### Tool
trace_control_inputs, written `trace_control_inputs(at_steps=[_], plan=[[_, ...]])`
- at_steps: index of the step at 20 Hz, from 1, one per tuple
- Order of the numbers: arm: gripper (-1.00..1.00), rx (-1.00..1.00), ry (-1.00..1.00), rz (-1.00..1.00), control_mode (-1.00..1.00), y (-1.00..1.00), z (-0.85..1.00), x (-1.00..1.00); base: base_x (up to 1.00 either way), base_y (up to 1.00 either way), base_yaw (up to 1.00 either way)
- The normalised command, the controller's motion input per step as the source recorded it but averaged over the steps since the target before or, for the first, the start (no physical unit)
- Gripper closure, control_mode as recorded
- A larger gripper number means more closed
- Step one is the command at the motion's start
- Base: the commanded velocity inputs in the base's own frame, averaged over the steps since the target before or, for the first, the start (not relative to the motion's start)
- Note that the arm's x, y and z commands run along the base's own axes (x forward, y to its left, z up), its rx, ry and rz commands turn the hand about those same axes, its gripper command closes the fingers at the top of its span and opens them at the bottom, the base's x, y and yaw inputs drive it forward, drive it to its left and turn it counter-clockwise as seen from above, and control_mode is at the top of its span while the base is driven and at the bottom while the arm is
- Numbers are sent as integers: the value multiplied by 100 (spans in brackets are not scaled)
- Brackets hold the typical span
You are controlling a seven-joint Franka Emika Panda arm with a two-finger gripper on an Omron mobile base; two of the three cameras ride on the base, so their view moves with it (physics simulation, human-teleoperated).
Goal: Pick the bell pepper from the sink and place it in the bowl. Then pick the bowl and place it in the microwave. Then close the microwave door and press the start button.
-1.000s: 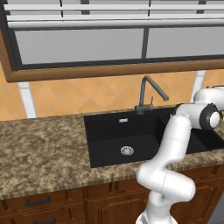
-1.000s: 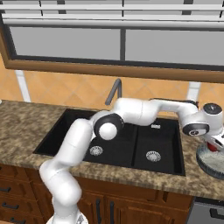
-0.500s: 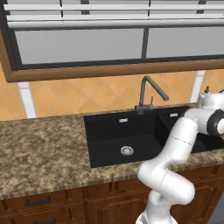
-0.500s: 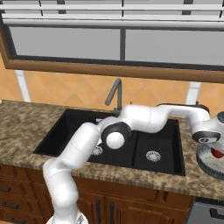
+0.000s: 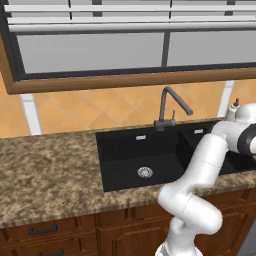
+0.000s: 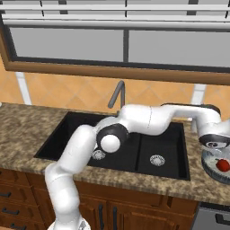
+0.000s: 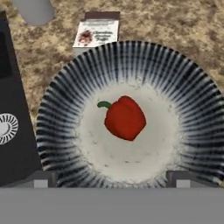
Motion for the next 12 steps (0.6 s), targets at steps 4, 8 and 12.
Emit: trace_control_inputs(at_steps=[4, 8, 12], plan=[[-100, -48, 19, 27, -100, 92, -36, -56, 0, 0, 0], [-100, -40, 18, 25, -100, 82, -49, -11, 0, 0, 0], [-100, -22, 12, 11, -100, 30, -10, 20, 0, 0, 0]])
